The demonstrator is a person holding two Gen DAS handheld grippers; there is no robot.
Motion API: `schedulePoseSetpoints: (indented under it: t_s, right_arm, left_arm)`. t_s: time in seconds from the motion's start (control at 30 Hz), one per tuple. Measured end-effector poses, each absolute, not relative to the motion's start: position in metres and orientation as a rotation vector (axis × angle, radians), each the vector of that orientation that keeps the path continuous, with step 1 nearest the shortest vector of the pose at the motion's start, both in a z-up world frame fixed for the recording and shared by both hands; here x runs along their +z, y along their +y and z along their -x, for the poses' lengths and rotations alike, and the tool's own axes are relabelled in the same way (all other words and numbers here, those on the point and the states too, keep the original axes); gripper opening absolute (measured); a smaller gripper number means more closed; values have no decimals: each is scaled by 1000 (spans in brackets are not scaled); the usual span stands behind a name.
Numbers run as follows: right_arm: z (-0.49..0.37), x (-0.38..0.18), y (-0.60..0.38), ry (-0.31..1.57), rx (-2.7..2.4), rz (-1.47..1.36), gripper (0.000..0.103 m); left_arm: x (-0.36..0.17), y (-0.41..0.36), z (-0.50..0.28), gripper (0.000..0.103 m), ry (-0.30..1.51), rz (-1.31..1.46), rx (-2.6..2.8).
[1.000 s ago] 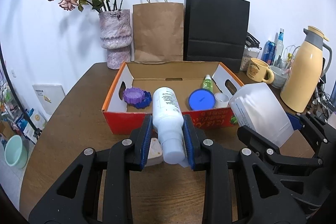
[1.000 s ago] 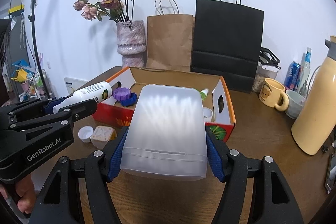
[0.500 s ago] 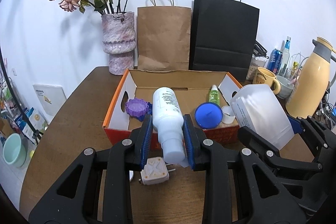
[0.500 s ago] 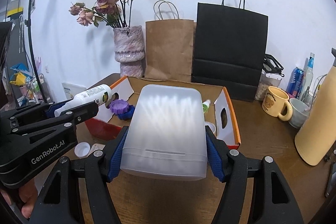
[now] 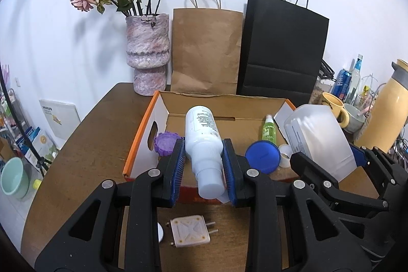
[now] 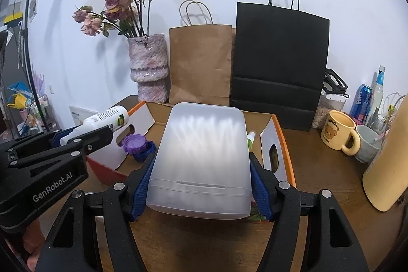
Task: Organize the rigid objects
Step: 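Carry the lotion bottle and translucent white box over the cardboard box with both tools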
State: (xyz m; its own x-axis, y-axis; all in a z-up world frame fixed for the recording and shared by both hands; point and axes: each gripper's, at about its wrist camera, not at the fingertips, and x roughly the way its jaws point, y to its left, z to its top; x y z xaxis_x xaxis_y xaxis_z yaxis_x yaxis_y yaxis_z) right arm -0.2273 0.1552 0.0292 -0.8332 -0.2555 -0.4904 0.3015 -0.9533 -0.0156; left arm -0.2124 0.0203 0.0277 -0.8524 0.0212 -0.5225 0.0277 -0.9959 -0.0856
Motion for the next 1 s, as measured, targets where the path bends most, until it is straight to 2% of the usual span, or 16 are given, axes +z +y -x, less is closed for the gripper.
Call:
schedulePoseSetpoints:
  t_s: [1.0]
  right_arm:
    - [309,6,153,129,-2738,-834,72]
  left_arm:
    - [11,22,289,25,121,-895,-2966]
